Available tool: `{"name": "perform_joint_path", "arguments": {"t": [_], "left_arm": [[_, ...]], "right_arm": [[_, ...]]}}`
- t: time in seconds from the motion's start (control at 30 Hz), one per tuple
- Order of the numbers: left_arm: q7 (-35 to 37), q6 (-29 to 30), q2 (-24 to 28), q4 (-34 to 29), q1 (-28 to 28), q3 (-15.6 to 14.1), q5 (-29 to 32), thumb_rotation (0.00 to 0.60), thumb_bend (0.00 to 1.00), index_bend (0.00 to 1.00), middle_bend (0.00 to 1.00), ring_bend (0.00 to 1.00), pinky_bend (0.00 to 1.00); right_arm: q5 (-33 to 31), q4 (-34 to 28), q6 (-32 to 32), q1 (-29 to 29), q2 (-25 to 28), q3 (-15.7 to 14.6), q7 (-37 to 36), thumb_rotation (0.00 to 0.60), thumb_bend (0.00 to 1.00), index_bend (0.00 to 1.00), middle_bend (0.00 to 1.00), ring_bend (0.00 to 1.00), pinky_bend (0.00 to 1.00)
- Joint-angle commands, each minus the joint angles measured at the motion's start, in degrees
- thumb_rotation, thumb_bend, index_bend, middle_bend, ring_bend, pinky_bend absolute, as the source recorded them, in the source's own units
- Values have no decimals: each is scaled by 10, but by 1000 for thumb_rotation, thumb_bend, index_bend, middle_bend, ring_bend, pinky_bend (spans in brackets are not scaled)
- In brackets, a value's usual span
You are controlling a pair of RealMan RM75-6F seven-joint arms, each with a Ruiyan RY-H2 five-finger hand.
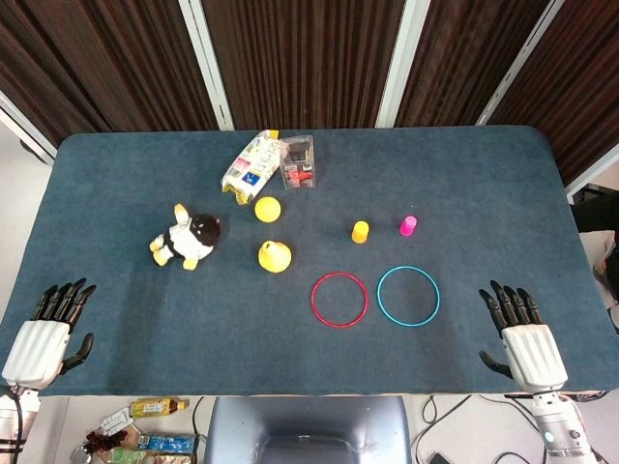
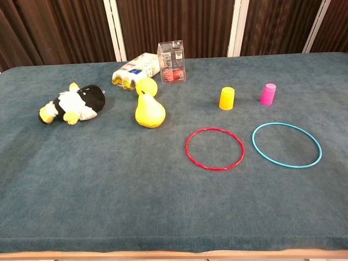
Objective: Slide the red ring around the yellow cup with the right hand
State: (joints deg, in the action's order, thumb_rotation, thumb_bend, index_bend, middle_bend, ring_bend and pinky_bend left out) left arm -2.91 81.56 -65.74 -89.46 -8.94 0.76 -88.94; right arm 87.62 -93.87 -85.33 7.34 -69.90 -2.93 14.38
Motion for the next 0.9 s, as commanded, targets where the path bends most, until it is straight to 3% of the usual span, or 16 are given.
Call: {"name": "perform_joint_path", "arguments": {"t": [0.03,0.23,0.57,0.9], "left_arm": [[-9,-11,-1,-1,-2,0,10,600,462,0,0,0,62],[-14,7,1,-3,5,2,11,600,461,0,0,0,61],[17,28,19,-2,17,-2,1,600,462,0,0,0,62],[34,28,29,-3,21,-7,-3,600,461,0,0,0,62]], "right_arm": [[-1,5,7,3,-6,6,1,600,272,67,0,0,0],[21,66,52,44,-68,26,-1,600,272,161,0,0,0],[28,195,215,183,-202,71,-66,600,325,482,0,0,0],[28,289,248,235,-295,76,-97,600,454,628,36,0,0]]}}
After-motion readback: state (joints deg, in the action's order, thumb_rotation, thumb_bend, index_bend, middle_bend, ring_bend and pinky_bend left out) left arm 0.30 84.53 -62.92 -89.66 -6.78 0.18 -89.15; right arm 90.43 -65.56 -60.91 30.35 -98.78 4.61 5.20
